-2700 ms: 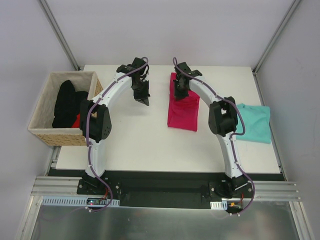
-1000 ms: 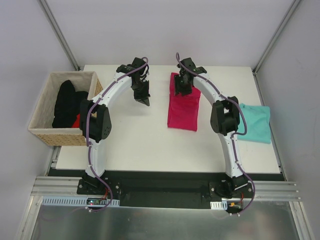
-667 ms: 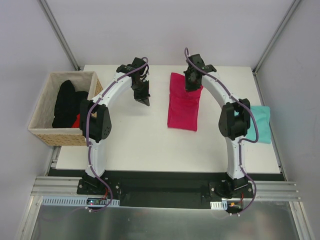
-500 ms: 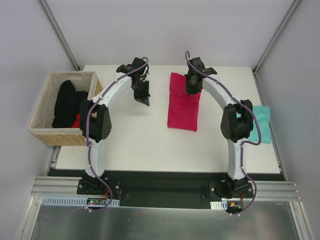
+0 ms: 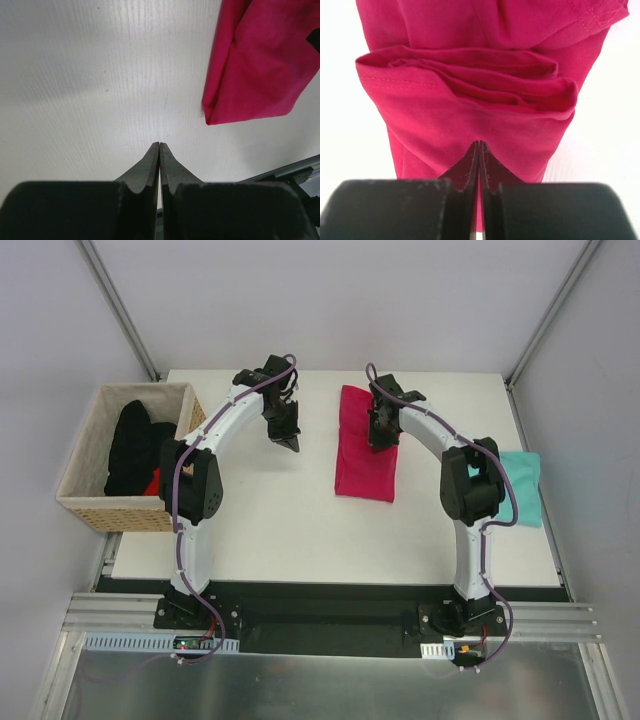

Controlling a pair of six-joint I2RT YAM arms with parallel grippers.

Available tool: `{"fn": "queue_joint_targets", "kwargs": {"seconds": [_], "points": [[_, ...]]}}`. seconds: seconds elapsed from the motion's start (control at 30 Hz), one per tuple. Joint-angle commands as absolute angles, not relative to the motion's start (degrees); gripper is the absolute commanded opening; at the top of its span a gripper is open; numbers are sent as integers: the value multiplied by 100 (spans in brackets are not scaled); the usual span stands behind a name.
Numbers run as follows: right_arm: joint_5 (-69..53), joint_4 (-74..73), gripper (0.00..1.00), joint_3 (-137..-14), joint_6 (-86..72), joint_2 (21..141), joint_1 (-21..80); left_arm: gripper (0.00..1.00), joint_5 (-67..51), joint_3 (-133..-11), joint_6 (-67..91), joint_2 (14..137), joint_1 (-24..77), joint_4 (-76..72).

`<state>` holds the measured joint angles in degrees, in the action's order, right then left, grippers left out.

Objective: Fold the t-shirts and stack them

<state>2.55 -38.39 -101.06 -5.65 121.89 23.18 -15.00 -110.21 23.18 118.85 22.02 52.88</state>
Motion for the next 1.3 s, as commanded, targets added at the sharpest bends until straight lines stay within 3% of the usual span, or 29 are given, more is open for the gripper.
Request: {"fn": "queue_joint_targets", "kwargs": {"seconds": [0.0, 0.8, 0.93, 1.23, 1.27], "points": [[141, -3683, 1, -10335, -720, 12339, 2233, 0, -1547, -11039, 2312, 11707, 2153, 5396], [-325, -3902, 1, -11681, -598, 13175, 1591, 0, -1459, -10898, 2303, 11681, 2153, 5440], [-159, -3885, 15, -11426, -607, 12877, 1600, 0, -1494, -10907, 2303, 11672, 2153, 5432], [667, -3876, 19, -10881, -545, 11761, 1600, 0, -1582, -10907, 2294, 11567, 2171, 5405], [703, -3876, 25, -10820, -562, 11664, 1600, 0, -1591, -10899, 2303, 11549, 2188, 5405]]}}
